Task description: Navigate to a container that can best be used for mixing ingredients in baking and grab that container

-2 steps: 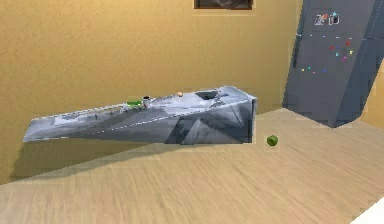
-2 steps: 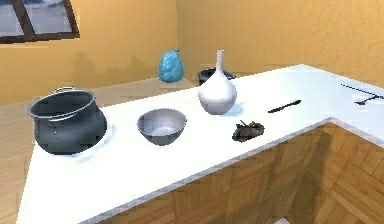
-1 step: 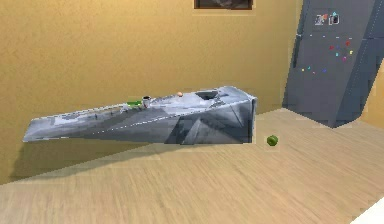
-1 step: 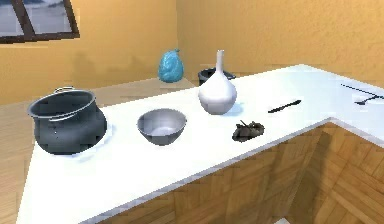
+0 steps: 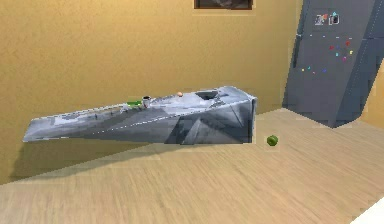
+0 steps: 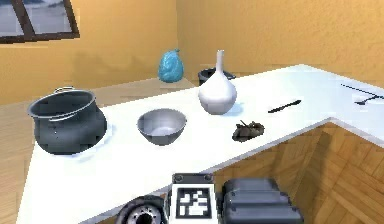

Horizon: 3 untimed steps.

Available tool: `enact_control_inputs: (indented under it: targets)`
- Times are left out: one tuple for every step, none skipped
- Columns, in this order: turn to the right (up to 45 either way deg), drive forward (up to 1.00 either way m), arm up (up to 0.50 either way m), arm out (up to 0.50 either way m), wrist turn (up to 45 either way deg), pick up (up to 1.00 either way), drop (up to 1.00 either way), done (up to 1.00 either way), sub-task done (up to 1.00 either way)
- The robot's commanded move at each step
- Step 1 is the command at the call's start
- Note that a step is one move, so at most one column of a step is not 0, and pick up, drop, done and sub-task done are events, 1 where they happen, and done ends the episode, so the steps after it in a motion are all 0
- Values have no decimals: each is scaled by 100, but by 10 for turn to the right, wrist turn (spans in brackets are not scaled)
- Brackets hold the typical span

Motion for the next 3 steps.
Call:
enact_control_inputs:
  targets:
    - [0,0,0,28,0,0,0,0,0]
    - [0,0,0,0,450,0,0,0,0]
    - [0,0,0,0,450,0,0,0,0]
